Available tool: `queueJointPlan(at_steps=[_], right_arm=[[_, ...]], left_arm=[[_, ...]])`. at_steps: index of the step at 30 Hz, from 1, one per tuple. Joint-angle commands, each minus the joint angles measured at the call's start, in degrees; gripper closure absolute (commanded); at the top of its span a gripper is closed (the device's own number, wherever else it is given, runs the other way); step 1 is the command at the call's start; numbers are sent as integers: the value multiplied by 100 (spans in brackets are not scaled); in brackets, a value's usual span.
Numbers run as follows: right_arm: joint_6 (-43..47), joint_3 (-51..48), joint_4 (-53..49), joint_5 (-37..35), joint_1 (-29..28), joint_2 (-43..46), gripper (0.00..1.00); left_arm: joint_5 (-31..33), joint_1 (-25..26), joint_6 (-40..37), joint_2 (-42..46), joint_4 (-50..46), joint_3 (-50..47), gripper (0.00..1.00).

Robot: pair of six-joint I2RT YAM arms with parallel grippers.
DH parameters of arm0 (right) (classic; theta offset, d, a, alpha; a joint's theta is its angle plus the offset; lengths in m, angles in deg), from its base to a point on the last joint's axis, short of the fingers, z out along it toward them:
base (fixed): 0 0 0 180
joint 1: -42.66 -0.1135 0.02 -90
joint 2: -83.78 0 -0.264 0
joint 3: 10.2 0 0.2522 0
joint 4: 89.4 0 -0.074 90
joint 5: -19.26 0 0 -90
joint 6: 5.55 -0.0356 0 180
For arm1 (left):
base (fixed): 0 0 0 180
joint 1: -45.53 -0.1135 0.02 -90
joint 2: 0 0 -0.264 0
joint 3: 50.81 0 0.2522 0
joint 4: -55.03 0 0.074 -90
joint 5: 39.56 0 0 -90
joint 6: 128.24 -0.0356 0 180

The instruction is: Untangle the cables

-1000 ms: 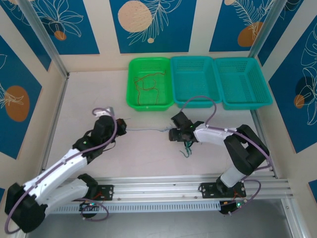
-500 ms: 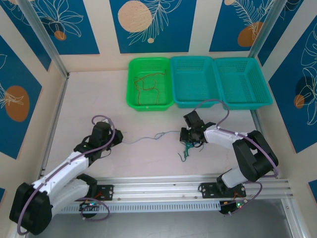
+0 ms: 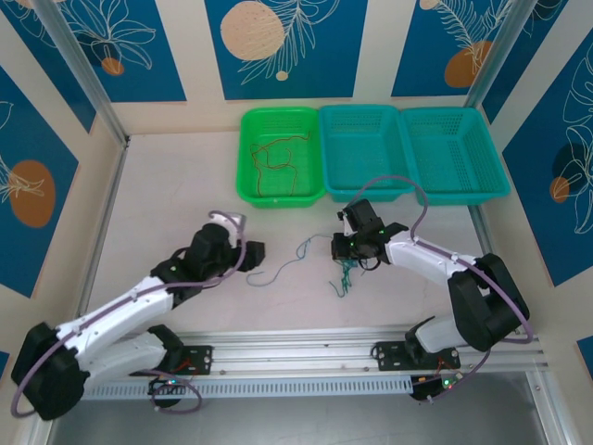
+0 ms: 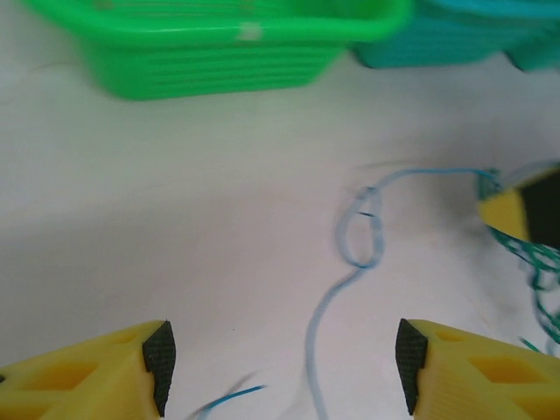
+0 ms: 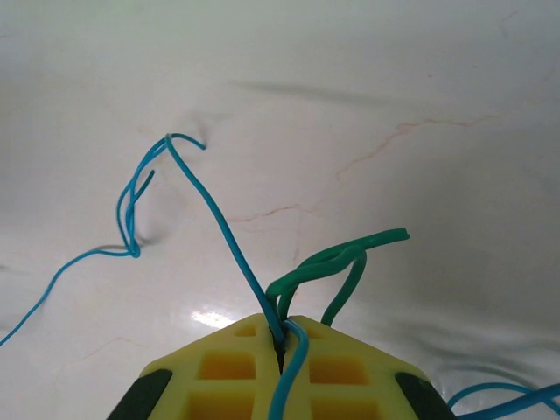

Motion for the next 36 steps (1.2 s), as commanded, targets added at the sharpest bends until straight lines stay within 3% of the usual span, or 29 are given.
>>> queueJointPlan(at_steps=[1,4,10,16,23,28,29,32,36], right_arm=[[106,192,-189,288,-59,154,100],[87,229,-223,342,-94,176,100],[97,364,-452,360,-129,294,100],[27,447,-508,404,-90,323,100],[-22,440,-415,451,-93,282,100],[-74,448,-487,360,-81,273,100],[-92,448,-506,335,-74,278,100],[-173,435,-566,189,-37,311,100],[-491,299,-610,-210,186,422,100]], left_arm=[[-415,551,-822,-766,649,400,32],[-353,819,-947,-1659,532,844,32],[428,855,-755,-2884,-819,1744,34],[-193,845,-662,-3402,-1823,2077,34],[19,858,-534,-3754,-2750,2166,36],[-355,855,-645,-3979,-2754,2279,55],[-441,866,-688,-3983,-2728,2288,62],[-338,863,-703,-3882,-2734,2272,98],[233,837,-578,-3384,-2707,2053,100]])
